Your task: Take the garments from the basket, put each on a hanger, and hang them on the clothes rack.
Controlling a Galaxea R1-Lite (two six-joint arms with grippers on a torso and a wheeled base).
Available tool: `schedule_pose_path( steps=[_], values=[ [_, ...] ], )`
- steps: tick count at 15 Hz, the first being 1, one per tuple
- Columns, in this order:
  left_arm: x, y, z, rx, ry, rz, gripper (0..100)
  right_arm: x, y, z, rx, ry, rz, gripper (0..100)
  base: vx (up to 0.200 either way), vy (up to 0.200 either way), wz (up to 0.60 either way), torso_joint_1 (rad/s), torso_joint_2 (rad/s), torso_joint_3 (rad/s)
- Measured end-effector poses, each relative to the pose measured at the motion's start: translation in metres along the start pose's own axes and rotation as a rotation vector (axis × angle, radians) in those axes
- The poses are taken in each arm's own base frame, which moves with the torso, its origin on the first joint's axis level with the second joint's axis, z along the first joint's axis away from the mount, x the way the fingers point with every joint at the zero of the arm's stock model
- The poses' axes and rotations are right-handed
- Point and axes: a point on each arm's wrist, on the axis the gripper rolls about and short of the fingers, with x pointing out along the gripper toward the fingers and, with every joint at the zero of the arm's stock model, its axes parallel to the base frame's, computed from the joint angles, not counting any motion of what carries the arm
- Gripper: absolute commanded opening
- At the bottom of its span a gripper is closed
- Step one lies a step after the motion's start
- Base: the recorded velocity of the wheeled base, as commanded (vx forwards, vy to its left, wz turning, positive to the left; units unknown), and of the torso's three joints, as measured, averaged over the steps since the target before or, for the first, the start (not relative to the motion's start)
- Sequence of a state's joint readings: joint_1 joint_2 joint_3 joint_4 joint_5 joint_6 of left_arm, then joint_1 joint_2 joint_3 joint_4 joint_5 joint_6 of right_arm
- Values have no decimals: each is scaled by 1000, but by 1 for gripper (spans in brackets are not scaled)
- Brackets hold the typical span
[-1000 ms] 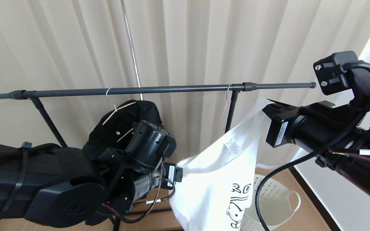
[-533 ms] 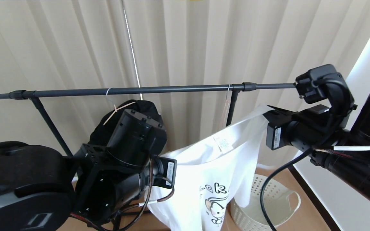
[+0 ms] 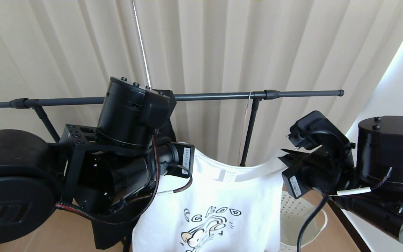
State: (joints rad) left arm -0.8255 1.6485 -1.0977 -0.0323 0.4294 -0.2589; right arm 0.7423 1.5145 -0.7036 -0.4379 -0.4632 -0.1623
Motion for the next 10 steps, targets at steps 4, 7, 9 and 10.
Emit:
schedule_pose_path(
  steps=[4,7,9,10],
  values=[
    [3,8,5,18,-11,14,0,-5,-3,11,55,25,8,0,0,0,0,0,0,0],
    [6,19,20,1,-45,-10,0,-11,-4,21,57,14,19,0,0,0,0,0,0,0],
    [8,28,38,-20,-82,-55,0,-15,-3,29,62,-9,27,0,0,0,0,0,0,0],
    [10,34,48,-20,-105,-79,0,-16,-1,31,61,-18,38,0,0,0,0,0,0,0]
  ],
)
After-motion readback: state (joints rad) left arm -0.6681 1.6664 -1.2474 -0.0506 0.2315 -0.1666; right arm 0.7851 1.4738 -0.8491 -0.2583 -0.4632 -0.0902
